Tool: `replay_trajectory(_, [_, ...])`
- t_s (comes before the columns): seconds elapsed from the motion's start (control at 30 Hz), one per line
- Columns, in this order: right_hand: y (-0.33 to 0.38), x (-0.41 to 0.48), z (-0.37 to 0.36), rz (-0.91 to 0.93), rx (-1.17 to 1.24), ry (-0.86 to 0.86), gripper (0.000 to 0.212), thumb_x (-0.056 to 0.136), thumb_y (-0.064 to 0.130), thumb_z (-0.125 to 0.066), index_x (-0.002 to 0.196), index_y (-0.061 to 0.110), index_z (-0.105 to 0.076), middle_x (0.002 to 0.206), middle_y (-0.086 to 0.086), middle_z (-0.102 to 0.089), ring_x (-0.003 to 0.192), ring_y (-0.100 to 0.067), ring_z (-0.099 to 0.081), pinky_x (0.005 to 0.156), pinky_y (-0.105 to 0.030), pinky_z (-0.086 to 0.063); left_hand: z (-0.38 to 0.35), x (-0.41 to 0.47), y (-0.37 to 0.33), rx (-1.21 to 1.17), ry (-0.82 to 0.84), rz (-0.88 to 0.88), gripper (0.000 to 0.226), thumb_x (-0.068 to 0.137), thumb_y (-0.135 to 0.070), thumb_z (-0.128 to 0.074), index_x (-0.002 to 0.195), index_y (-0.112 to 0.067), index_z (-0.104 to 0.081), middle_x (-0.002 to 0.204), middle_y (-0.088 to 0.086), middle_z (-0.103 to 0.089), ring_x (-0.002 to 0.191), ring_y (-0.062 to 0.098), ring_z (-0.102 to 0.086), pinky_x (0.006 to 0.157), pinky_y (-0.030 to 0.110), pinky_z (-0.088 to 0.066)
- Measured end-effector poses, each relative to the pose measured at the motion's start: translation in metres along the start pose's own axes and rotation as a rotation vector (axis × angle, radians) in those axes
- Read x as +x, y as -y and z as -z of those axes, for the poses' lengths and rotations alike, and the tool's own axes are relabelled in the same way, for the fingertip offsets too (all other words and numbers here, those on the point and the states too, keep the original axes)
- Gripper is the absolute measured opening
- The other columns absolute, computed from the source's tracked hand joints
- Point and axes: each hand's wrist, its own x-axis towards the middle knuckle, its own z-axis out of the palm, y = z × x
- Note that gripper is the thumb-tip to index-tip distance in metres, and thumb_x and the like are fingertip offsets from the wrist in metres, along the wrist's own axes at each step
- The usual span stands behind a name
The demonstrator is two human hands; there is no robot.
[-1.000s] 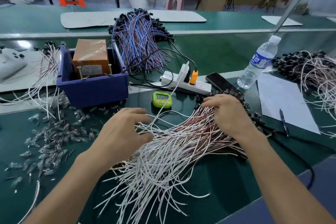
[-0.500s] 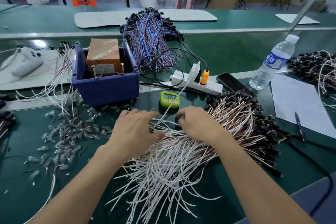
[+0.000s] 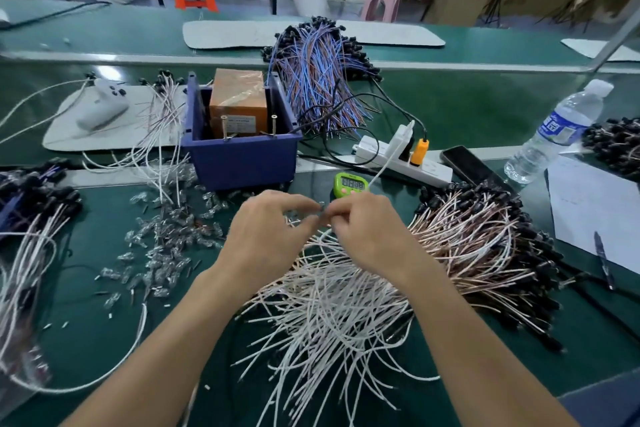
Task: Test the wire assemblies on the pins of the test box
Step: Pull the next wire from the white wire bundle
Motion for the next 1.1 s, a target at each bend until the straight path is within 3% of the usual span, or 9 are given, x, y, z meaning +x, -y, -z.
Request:
replay_trajectory(0.07, [0.023, 0.005, -0.011, 0.045, 0.085, -0.014, 0.037, 0.086, 0.010, -0.053, 0.058, 0.032, -0.064, 0.048, 0.015, -0.054, 0.049, -0.003, -0.051, 0.046, -0.015, -0.034, 0.012, -0.001, 0.002, -0.072, 0.030, 0.059, 0.020, 0.085, -0.022, -0.073, 0.095, -0.038, -0.079, 0.081, -0.028, -0.072, 0.084, -0.008, -0.066, 0.074, 0.015, -0.052])
replay_trajectory(0.13, [0.042, 0.013, -0.023, 0.058, 0.098, -0.011, 0.039, 0.082, 0.012, -0.053, 0.051, 0.036, -0.054, 0.046, 0.014, -0.052, 0.048, -0.005, -0.048, 0.047, -0.014, -0.029, 0.028, -0.003, 0.011, -0.066, 0.009, 0.104, 0.023, 0.083, -0.017, -0.072, 0.093, -0.037, -0.080, 0.078, -0.029, -0.072, 0.079, -0.010, -0.067, 0.071, 0.012, -0.053])
replay_trajectory(0.33, [0.095, 0.028, -0.060, 0.093, 0.150, 0.128, 0.026, 0.082, 0.021, -0.052, 0.076, 0.031, -0.075, 0.063, 0.008, -0.069, 0.060, -0.011, -0.062, 0.053, -0.026, -0.049, 0.088, -0.026, 0.049, -0.102, -0.041, 0.235, 0.035, 0.080, -0.010, -0.078, 0.073, -0.045, -0.074, 0.070, -0.026, -0.072, 0.067, -0.011, -0.067, 0.061, 0.003, -0.045])
replay_trajectory(0.57, [0.176, 0.044, -0.109, 0.239, -0.037, 0.355, 0.021, 0.086, 0.011, -0.056, 0.079, 0.017, -0.074, 0.076, -0.008, -0.070, 0.072, -0.029, -0.065, 0.065, -0.035, -0.058, 0.142, -0.071, 0.093, 0.015, -0.200, 0.467, 0.025, 0.084, -0.020, -0.073, 0.090, -0.044, -0.080, 0.075, -0.027, -0.074, 0.068, -0.011, -0.066, 0.063, 0.011, -0.050])
replay_trajectory(0.63, [0.194, 0.049, -0.121, 0.311, -0.129, 0.400, 0.022, 0.087, 0.009, -0.055, 0.089, 0.019, -0.075, 0.082, -0.008, -0.069, 0.075, -0.030, -0.063, 0.067, -0.034, -0.057, 0.153, -0.081, 0.103, 0.110, -0.248, 0.529, 0.025, 0.085, -0.024, -0.071, 0.091, -0.047, -0.079, 0.084, -0.023, -0.077, 0.075, 0.000, -0.069, 0.069, 0.020, -0.053])
replay_trajectory(0.77, [0.227, 0.064, -0.152, 0.457, -0.273, 0.435, 0.048, 0.087, -0.001, -0.055, 0.123, 0.025, -0.072, 0.122, -0.008, -0.069, 0.109, -0.030, -0.063, 0.092, -0.036, -0.054, 0.184, -0.105, 0.129, 0.257, -0.468, 0.646, 0.024, 0.084, -0.024, -0.072, 0.102, -0.037, -0.081, 0.099, -0.013, -0.079, 0.091, 0.015, -0.073, 0.084, 0.029, -0.056])
replay_trajectory(0.87, [0.236, 0.077, -0.173, 0.462, -0.276, 0.477, 0.068, 0.083, -0.010, -0.046, 0.139, 0.025, -0.060, 0.131, -0.011, -0.066, 0.116, -0.030, -0.061, 0.091, -0.037, -0.053, 0.197, -0.117, 0.147, 0.307, -0.474, 0.709, 0.030, 0.084, -0.023, -0.072, 0.112, -0.032, -0.079, 0.106, -0.005, -0.080, 0.102, 0.022, -0.073, 0.096, 0.037, -0.055])
replay_trajectory(0.97, [0.237, 0.088, -0.193, 0.325, -0.052, 0.374, 0.042, 0.090, -0.001, -0.050, 0.123, 0.024, -0.056, 0.112, -0.009, -0.068, 0.094, -0.028, -0.064, 0.078, -0.038, -0.052, 0.201, -0.123, 0.160, 0.285, -0.452, 0.741, 0.034, 0.085, -0.025, -0.074, 0.118, -0.035, -0.076, 0.108, -0.007, -0.079, 0.105, 0.019, -0.072, 0.099, 0.037, -0.055])
replay_trajectory(1.1, [0.239, 0.099, -0.209, 0.277, 0.040, 0.400, 0.019, 0.094, 0.017, -0.064, 0.112, 0.022, -0.059, 0.103, -0.002, -0.068, 0.093, -0.023, -0.063, 0.082, -0.039, -0.052, 0.197, -0.125, 0.169, 0.316, -0.406, 0.751, 0.033, 0.084, -0.033, -0.076, 0.117, -0.037, -0.075, 0.099, -0.014, -0.078, 0.098, 0.017, -0.071, 0.088, 0.033, -0.053])
